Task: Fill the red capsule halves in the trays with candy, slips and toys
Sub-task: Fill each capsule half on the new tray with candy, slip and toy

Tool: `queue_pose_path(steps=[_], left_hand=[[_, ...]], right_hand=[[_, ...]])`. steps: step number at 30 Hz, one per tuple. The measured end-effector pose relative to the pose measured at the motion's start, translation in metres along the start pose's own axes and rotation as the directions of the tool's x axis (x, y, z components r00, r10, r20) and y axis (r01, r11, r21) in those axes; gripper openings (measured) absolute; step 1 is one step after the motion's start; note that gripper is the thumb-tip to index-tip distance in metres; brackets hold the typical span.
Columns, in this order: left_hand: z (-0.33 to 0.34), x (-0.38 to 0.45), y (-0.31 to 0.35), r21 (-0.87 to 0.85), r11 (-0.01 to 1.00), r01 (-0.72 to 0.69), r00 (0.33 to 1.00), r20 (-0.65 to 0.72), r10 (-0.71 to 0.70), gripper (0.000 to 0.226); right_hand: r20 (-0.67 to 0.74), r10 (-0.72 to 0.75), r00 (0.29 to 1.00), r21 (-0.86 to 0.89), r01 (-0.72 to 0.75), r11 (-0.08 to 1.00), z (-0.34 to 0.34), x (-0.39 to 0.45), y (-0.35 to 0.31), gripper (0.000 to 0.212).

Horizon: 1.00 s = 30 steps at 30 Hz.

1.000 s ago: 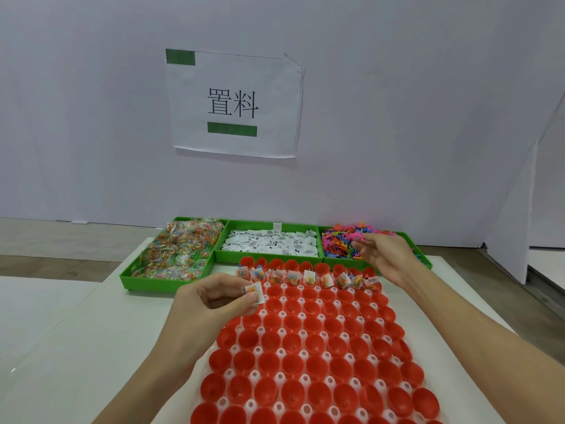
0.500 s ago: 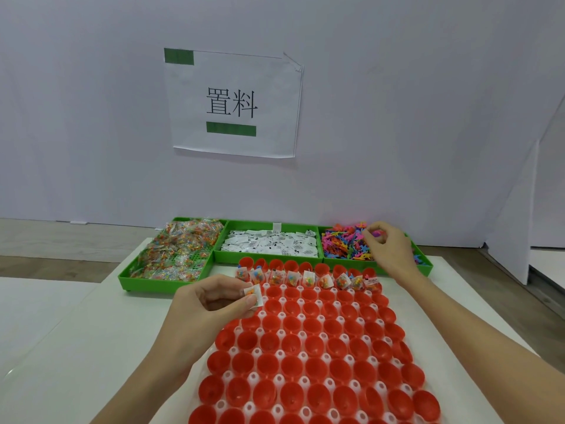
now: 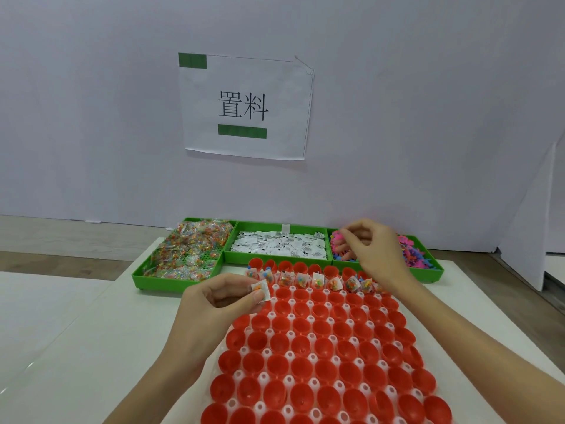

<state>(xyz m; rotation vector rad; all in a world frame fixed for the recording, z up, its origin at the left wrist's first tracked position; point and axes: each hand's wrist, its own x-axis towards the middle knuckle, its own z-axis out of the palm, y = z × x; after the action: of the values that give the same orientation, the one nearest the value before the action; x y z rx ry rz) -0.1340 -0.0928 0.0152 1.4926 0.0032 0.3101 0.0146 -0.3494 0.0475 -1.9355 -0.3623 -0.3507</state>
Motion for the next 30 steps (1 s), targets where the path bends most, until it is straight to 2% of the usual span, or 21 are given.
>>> queue_pose_path(steps=[3, 4, 6, 9, 11, 16, 19, 22, 25, 28, 30], left_hand=[[0.001, -0.002, 0.002, -0.016, 1.000, -0.016, 1.000, 0.018, 0.016, 0.019], [0.001, -0.002, 0.003, -0.009, 1.000, -0.022, 0.999, 0.023, 0.022, 0.019], [0.002, -0.002, 0.004, 0.027, 0.999, -0.035, 0.998, 0.048, 0.034, 0.019], [0.001, -0.003, 0.005, 0.103, 0.992, -0.069, 0.994, 0.089, 0.060, 0.020], [-0.001, -0.002, 0.006, 0.149, 0.984, -0.094, 0.992, 0.100, 0.080, 0.018], [-0.007, 0.000, 0.010, 0.163, 0.981, -0.101, 0.982, 0.173, 0.072, 0.018], [-0.007, 0.000, 0.007, 0.198, 0.973, -0.116, 0.976, 0.206, 0.074, 0.021], [-0.008, 0.002, 0.006, 0.187, 0.974, -0.127, 0.980, 0.175, 0.095, 0.021], [-0.011, 0.005, 0.005, 0.233, 0.943, -0.236, 0.971, 0.098, 0.219, 0.017], [-0.011, 0.007, -0.002, 0.410, 0.775, -0.481, 0.858, 0.037, 0.513, 0.020], [-0.008, 0.008, -0.007, 0.451, 0.727, -0.517, 0.820, 0.018, 0.572, 0.020]], right_hand=[[0.267, -0.030, 0.963, 0.091, 0.006, 0.996, 0.020, -0.039, -0.031, 0.007], [0.344, -0.054, 0.938, 0.055, 0.038, 0.998, 0.027, -0.050, -0.039, 0.007], [0.406, -0.117, 0.906, -0.064, 0.156, 0.986, 0.038, -0.068, -0.050, 0.006], [0.393, -0.213, 0.894, -0.150, 0.291, 0.945, 0.047, -0.081, -0.061, 0.006], [0.381, -0.230, 0.896, -0.142, 0.302, 0.943, 0.049, -0.085, -0.065, 0.007], [0.305, -0.179, 0.935, -0.050, 0.203, 0.978, 0.052, -0.089, -0.060, 0.009], [0.326, -0.156, 0.933, -0.016, 0.170, 0.985, 0.056, -0.091, -0.057, 0.009], [0.369, -0.134, 0.920, 0.063, 0.120, 0.991, 0.054, -0.085, -0.060, 0.008], [0.474, -0.126, 0.871, 0.098, 0.090, 0.991, 0.050, -0.079, -0.066, 0.013], [0.482, -0.156, 0.862, 0.072, 0.138, 0.988, 0.053, -0.071, -0.073, 0.018], [0.457, -0.164, 0.874, 0.036, 0.166, 0.985, 0.057, -0.064, -0.075, 0.015]])
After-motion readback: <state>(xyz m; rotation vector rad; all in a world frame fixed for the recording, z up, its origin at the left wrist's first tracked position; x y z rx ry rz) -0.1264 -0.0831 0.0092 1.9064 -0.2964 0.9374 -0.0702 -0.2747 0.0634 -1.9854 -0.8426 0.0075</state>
